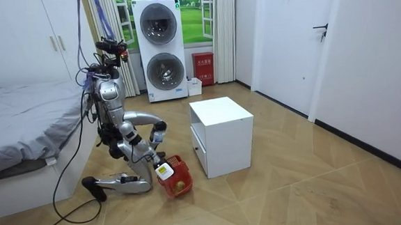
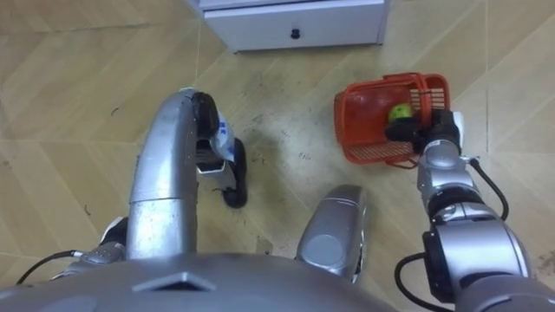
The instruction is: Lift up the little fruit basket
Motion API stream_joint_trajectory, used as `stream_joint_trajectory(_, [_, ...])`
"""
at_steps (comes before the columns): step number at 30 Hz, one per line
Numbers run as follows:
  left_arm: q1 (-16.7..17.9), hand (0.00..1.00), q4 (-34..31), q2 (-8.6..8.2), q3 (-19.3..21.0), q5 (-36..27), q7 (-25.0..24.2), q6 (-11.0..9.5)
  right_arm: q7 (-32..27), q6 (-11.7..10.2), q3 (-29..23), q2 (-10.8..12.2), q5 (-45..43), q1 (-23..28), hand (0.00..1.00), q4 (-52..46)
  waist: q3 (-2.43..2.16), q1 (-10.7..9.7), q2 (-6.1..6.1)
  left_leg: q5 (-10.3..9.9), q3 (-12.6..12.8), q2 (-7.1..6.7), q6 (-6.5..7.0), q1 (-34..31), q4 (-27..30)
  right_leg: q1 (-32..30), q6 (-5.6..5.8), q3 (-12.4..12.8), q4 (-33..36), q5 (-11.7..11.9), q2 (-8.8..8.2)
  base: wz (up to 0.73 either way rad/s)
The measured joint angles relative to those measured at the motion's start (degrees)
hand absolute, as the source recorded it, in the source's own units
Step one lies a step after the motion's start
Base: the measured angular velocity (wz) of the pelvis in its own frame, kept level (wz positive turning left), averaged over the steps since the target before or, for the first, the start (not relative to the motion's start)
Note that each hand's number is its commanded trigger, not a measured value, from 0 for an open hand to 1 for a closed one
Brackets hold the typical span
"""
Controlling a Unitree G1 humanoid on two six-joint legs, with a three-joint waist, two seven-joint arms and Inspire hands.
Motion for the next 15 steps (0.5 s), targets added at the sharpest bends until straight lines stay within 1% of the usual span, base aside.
stream_joint_trajectory(2, [-0.10, 0.00, 0.01, -0.01, 0.01, 0.00, -0.03, 0.01, 0.00, 0.00, 0.35, 0.23, -0.02, 0.01, 1.00, 0.01, 0.18, -0.09, -0.37, 0.05, 0.00, 0.00, -0.09, 0.02, 0.00, 0.06, 0.00, 0.01, -0.01, 0.00, -0.04, 0.00])
stream_joint_trajectory(5, [-1.01, 0.00, 0.37, -0.01, 0.09, 0.00, -0.03, 0.08, -0.31, 0.00, 0.33, 0.91, -0.68, 0.02, 1.00, 0.00, 0.32, -0.09, -0.66, 0.12, -0.01, 0.00, -0.22, 0.25, 0.01, 0.67, 0.00, -0.08, -0.06, 0.00, 0.01, 0.00])
stream_joint_trajectory(9, [-1.88, 0.00, 0.38, -0.03, 0.10, 0.00, -0.02, 0.01, -0.73, 0.00, 0.34, 1.54, -1.57, 0.02, 1.00, 0.01, 0.26, -0.09, -1.08, 0.11, -0.03, 0.00, -0.20, 0.33, 0.06, 0.78, 0.00, -0.06, 0.01, 0.00, 0.00, 0.00])
stream_joint_trajectory(12, [-1.95, 0.00, 0.30, -0.02, 0.23, 0.00, -0.01, 0.00, -0.74, 0.01, 0.37, 1.55, -2.15, 0.01, 1.00, -0.37, 0.30, -0.08, -1.50, 0.00, -0.24, 0.11, 0.01, 0.25, 0.48, 0.84, 0.00, 0.40, 0.01, 0.00, 0.34, -0.05])
stream_joint_trajectory(15, [-1.97, 0.00, 0.25, -0.02, 0.33, 0.02, -0.06, -0.01, -0.65, 0.01, 0.33, 1.54, -3.11, -0.09, 1.00, -1.04, 0.29, -0.09, -1.74, 0.03, -0.95, -0.16, -0.04, 0.13, 1.12, 1.38, 0.00, 0.32, -0.06, 0.00, 0.89, -0.05])
